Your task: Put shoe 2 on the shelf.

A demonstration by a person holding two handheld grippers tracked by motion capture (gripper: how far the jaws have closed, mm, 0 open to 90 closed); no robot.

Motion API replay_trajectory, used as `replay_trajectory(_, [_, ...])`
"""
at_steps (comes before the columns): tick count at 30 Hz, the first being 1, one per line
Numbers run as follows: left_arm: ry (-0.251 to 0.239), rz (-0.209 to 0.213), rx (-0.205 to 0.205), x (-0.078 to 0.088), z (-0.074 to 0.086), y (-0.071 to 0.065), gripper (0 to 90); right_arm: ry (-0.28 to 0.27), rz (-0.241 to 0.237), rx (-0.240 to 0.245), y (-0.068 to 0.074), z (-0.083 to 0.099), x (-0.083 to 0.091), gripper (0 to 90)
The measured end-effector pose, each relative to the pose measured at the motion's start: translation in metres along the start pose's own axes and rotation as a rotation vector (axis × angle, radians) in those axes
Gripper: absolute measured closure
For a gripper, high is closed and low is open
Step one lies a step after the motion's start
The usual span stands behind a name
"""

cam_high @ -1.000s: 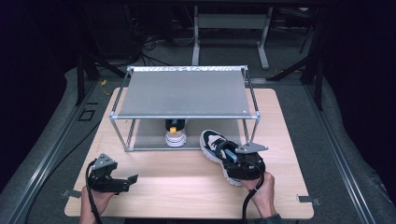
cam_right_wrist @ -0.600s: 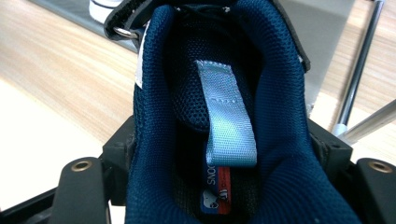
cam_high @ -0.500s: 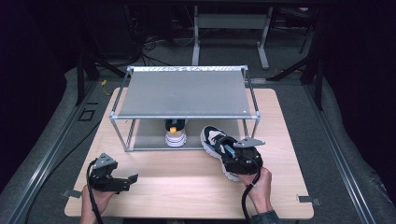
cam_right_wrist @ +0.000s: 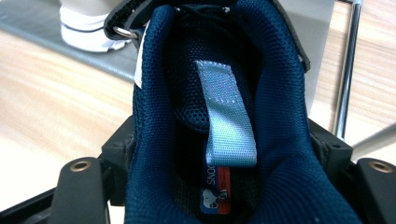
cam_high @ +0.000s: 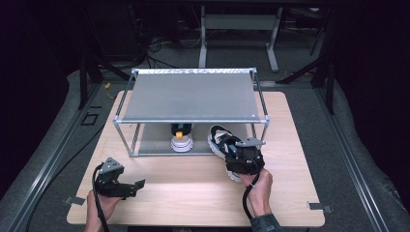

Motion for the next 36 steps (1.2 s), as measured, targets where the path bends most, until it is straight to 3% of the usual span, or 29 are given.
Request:
replay_trajectory(1, [-0.001,0.001,0.001,0.0,0.001,0.0,0.0,0.012,0.044,0.002,0.0,-0.001,-0.002,28.2])
replay_trajectory(5, [0.002,0.0,0.004,0.001,0.003,0.002,0.0,0.001,0.01,-0.017,0.009,-0.009,-0.009,28.2])
replay_trajectory(6, [-0.002,-0.002,0.006,0.002,0.003,0.003,0.0,0.008,0.057,-0.011,0.009,-0.01,-0.01,28.1])
replay_trajectory(13, [-0.011,-0.008,0.014,0.005,0.006,0.007,0.0,0.01,0.044,-0.026,0.024,-0.02,-0.024,27.9])
replay_trajectory(17, [-0.011,-0.006,0.019,0.005,0.007,0.009,0.0,0.033,0.084,-0.041,0.025,-0.023,-0.034,27.8])
replay_trajectory(19, [-0.012,-0.006,0.019,0.006,0.008,0.009,0.0,0.041,0.073,-0.04,0.029,-0.025,-0.041,27.7])
replay_trajectory(25, [-0.008,-0.007,0.021,0.006,0.008,0.01,0.1,0.084,0.123,-0.095,0.037,-0.027,-0.065,26.4])
replay_trajectory(28, [-0.013,-0.006,0.02,0.007,0.007,0.01,0.1,0.088,0.115,-0.13,0.039,-0.03,-0.07,23.3])
replay_trajectory(32, [-0.013,-0.005,0.014,0.008,0.007,0.009,0.1,0.126,0.114,-0.112,0.037,-0.029,-0.071,10.8])
replay_trajectory(36, [-0.019,0.001,0.021,0.008,0.006,0.009,0.2,0.118,0.016,-0.113,0.036,-0.025,-0.058,11.1])
Point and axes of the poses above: each handheld gripper's, and its own axes: x roughly backward along the jaws, z roughly out of its underside, y roughly to its left, the point moved 6 cm from there along -x, roughly forward along the jaws, and after that the axes turned 7 degrees about z, right-handed, at the moved point
